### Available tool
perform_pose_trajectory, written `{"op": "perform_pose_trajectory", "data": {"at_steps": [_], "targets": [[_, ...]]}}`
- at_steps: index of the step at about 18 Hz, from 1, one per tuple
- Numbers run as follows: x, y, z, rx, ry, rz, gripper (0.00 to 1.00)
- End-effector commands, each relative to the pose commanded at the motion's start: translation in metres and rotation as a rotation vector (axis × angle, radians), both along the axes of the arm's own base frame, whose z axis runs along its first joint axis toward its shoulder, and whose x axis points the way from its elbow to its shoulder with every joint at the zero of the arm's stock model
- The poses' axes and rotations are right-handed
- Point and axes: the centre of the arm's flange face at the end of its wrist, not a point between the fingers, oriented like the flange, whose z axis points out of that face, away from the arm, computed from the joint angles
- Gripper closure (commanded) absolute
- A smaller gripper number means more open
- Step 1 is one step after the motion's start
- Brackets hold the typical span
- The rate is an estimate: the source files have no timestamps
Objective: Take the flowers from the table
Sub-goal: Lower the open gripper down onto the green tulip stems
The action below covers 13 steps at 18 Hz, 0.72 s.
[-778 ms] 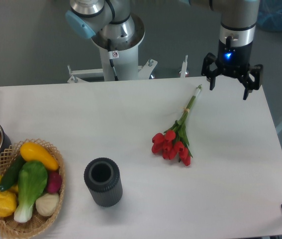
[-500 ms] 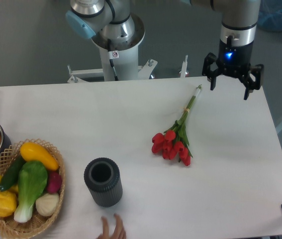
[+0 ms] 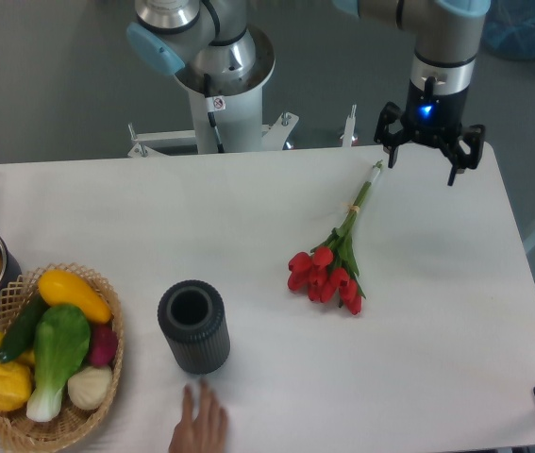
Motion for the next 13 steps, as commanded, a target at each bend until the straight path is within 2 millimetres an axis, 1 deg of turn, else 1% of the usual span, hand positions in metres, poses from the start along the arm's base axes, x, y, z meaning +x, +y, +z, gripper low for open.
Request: {"op": "perform_pose_trajectory", "data": {"at_steps": [2,5,8,10,13], "targets": [[0.005,-0.004,-0.017,-0.042,-0.021,-0.066,0.00],[0.011,-0.011,-0.055,-0.151,-0.078,-0.152,0.00],[0.010,-0.005,-0.088,-0.156,-0.144,-0.167,0.00],[0.013,0.006,-0.100,-0.142,-0.165,-0.178,0.00],[0.011,0.014,-0.113,-0.046,-0.204,-0.168,0.00]]}}
